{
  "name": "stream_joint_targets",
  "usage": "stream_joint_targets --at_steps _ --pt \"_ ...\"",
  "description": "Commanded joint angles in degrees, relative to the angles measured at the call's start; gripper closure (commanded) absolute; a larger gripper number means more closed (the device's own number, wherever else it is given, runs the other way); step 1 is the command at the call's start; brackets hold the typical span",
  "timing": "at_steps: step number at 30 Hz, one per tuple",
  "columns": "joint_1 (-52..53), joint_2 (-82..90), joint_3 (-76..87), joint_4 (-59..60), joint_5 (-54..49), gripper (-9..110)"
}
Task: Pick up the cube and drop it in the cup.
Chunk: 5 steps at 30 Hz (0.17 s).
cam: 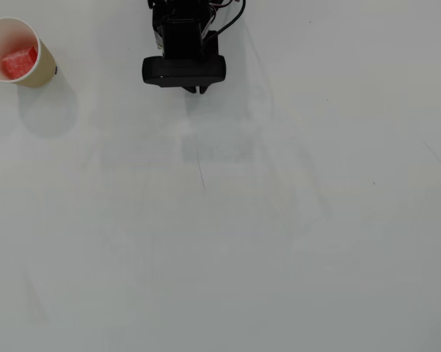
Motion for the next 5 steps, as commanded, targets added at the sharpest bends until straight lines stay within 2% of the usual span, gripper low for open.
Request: stream_joint_targets --at_steps 1,5 --pt "0.44 2.2 1.93 0.18 0.09 101" --pt "0.44 2.2 1.93 0.18 0.09 101"
